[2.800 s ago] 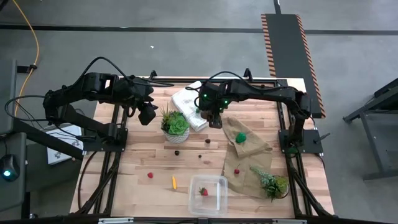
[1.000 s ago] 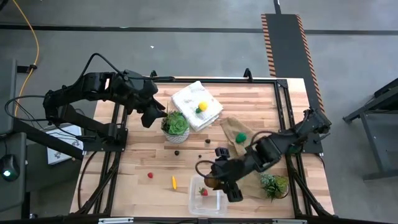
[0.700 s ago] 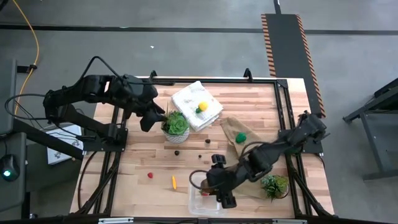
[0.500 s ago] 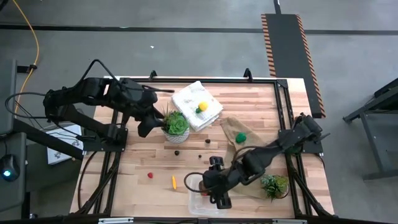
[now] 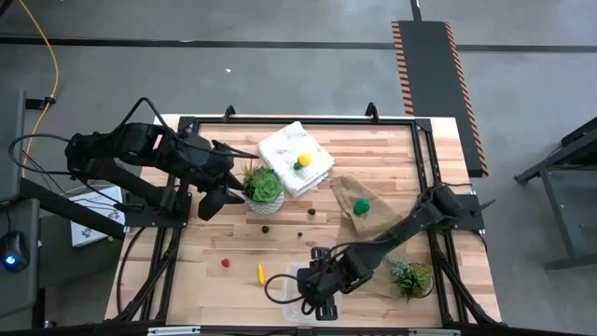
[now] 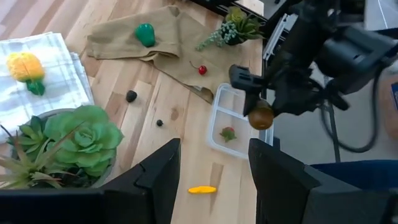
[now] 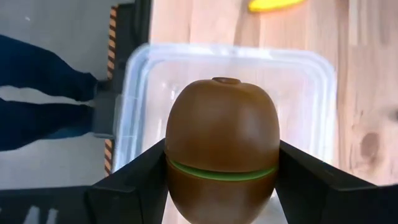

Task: Pick and placing Produce into tupperware
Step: Put the brown kiwi into the transparent bin, then put the green bell pepper into the transparent bin

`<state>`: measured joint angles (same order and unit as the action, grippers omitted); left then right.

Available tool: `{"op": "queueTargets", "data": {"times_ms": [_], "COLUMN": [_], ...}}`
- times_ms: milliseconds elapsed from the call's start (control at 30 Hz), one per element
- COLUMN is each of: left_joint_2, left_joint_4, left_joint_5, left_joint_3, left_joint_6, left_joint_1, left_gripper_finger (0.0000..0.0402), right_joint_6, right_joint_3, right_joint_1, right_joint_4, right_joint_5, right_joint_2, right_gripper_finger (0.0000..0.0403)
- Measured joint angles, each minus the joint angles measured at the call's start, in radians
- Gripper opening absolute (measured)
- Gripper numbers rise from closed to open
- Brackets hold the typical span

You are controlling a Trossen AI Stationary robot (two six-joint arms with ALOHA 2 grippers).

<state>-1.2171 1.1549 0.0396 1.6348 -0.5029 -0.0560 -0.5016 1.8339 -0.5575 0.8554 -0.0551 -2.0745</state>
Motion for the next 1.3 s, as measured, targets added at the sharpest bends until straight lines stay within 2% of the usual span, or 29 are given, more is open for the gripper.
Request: {"op": "queueTargets", "data": {"times_ms": [467,633,967,1300], "left_joint_2": [0.0,0.0,0.0,0.0], "left_joint_4": [0.002,0.008,0.008,0.008], "left_joint_5": [-0.006,-0.006,-0.006,-0.006], "left_joint_3": [0.0,0.0,0.0,0.0], "left_joint_6": [0.036,0.05,0.062,0.062], "left_joint_1": [-0.012,-0.012,-0.012,-0.012], "left_gripper_finger": [0.0179,0.0179,0.0179,0.0179], "right_joint_6": [-0.087,-0.112,-0.131,-0.157], "right_joint_3": [0.0,0.0,0.0,0.0], "right_joint_1": [-0.026,-0.031,-0.025,-0.022], "right_joint_4": [0.038,0.034,0.034,0.032], "right_joint_5": [0.057,0.06,0.093,0.099], "right_joint_2": [-0.124,-0.125,-0.125,-0.113], "right_gripper_finger": [0.0218,0.0222,0.0261,0.0265]}}
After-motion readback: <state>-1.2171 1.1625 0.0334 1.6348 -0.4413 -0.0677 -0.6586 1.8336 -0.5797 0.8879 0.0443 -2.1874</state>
